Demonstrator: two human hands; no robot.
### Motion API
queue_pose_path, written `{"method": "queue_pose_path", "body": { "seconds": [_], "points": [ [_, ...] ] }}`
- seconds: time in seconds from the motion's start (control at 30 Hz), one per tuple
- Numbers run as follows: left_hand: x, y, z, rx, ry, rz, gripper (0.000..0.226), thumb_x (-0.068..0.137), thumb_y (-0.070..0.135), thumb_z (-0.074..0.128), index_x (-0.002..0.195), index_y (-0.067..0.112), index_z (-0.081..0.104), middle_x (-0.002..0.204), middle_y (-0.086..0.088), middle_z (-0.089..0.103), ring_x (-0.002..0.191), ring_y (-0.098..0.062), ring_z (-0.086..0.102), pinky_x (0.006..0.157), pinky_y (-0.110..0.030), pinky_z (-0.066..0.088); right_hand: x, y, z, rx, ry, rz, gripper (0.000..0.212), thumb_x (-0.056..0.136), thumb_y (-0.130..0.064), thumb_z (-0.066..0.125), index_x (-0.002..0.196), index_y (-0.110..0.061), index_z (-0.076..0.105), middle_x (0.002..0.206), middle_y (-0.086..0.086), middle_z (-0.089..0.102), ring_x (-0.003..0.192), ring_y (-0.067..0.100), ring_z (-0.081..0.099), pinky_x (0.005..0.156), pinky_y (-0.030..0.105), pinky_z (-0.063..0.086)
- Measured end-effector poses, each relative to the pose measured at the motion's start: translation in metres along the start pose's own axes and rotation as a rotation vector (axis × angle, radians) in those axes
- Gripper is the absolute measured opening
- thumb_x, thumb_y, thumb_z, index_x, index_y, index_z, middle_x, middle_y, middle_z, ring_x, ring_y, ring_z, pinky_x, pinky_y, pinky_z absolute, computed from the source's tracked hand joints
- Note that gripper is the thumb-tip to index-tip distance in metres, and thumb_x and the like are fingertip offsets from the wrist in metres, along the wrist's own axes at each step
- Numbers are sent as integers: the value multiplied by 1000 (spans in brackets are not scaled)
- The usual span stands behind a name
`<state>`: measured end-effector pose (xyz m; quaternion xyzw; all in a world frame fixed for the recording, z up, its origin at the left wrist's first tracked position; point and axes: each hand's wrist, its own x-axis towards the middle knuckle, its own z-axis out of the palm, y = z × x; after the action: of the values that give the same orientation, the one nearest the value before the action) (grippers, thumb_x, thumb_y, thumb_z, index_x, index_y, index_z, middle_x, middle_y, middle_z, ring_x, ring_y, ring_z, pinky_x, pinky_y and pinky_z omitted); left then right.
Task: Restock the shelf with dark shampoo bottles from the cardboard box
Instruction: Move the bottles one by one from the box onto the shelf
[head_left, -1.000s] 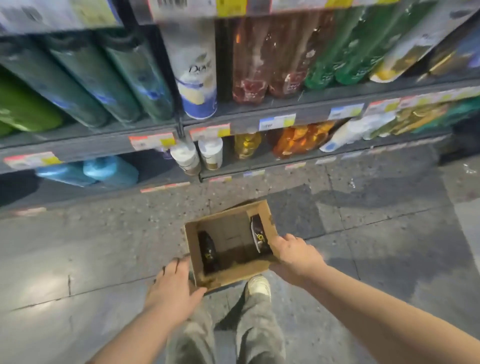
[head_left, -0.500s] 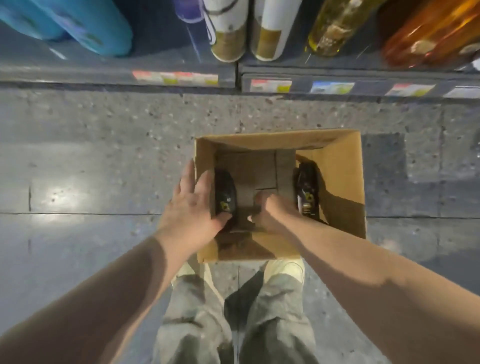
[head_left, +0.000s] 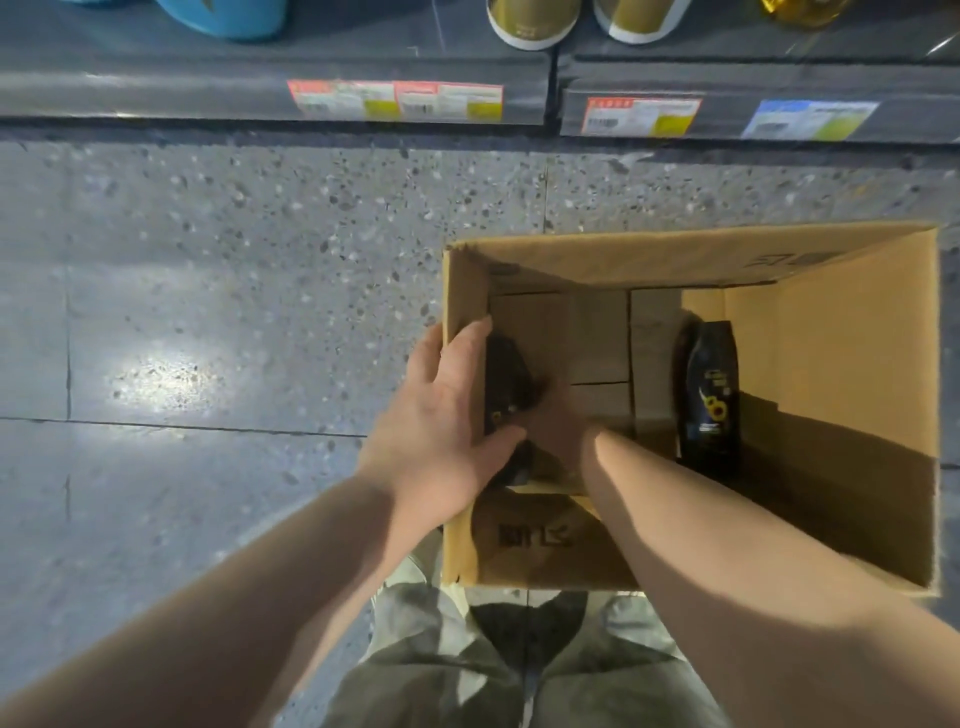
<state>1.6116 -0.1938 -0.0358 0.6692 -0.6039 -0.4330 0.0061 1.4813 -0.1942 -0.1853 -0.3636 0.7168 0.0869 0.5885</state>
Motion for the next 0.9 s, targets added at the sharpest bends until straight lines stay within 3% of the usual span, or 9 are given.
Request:
{"method": "queue_pose_path", "body": {
  "seconds": [0.13, 0.23, 0.3, 0.4, 0.53, 0.6, 0.7, 0.83, 0.9],
  "points": [
    [0, 0, 2, 35, 2, 1, 89, 76, 38, 69, 138, 46, 7, 150, 1, 17, 124, -29, 44, 96, -38, 42, 3, 1, 6, 221, -12, 53, 75, 72, -25, 76, 134, -12, 37, 127, 9, 54, 113, 27, 53, 91, 35, 48],
    [1, -2, 3, 30, 2, 6, 91, 76, 39, 70, 139, 47, 4, 153, 2, 12, 134, -26, 31, 103, -36, 35, 3, -3, 11, 220, -37, 28, 81, 72, -26, 77, 136, -10, 31, 129, 8, 49, 117, 29, 49, 91, 32, 44],
    [0, -2, 4, 19, -3, 8, 91, 76, 38, 69, 138, 49, 3, 153, 3, 11, 137, -25, 27, 105, -36, 33, 0, -5, 10, 163, -78, -10, 72, 77, -26, 72, 136, -9, 34, 128, 9, 50, 117, 29, 50, 88, 30, 41],
    [-1, 1, 2, 26, -25, -17, 91, 76, 39, 69, 136, 52, 2, 153, 6, 10, 133, -27, 35, 102, -36, 37, -6, -4, 0, 146, -74, -91, 51, 82, -19, 64, 128, -5, 46, 125, 15, 55, 115, 32, 53, 96, 37, 45],
    [-6, 13, -7, 35, -74, -92, 95, 77, 39, 68, 140, 48, -3, 154, 9, 6, 131, -28, 38, 102, -39, 38, -33, -2, -28, 59, 17, -104, 45, 81, -27, 64, 123, -20, 50, 106, 0, 60, 98, 23, 58, 79, 33, 48],
    [-15, 24, -15, 60, -68, -108, 97, 77, 40, 68, 141, 46, -6, 155, 8, 3, 135, -27, 32, 105, -41, 35, -55, -2, -50, 65, 10, -109, 46, 79, -27, 67, 122, -22, 50, 99, -2, 57, 101, 26, 59, 83, 39, 50],
    [-39, 44, -29, 81, -44, -139, 99, 76, 44, 67, 142, 44, -7, 156, 7, -2, 140, -28, 23, 109, -45, 29, -98, -1, -87, 45, 23, -127, 55, 78, -29, 70, 126, -21, 46, 118, 5, 59, 110, 29, 56, 92, 43, 47],
    [-79, 78, -57, 152, -30, -135, 97, 78, 53, 61, 143, 38, -9, 157, 3, -6, 141, -27, 20, 111, -47, 29, -172, -7, -135, 22, 21, -162, 31, 83, -32, 63, 108, -24, 48, 98, 2, 62, 84, 17, 60, 61, 27, 47],
    [-100, 96, -74, 150, -11, -131, 97, 77, 53, 62, 144, 35, -5, 157, 1, -3, 142, -27, 17, 111, -46, 27, -215, -17, -156, 53, 20, -182, 25, 84, -34, 62, 102, -29, 46, 92, -5, 58, 81, 11, 56, 58, 20, 42]
  ]
}}
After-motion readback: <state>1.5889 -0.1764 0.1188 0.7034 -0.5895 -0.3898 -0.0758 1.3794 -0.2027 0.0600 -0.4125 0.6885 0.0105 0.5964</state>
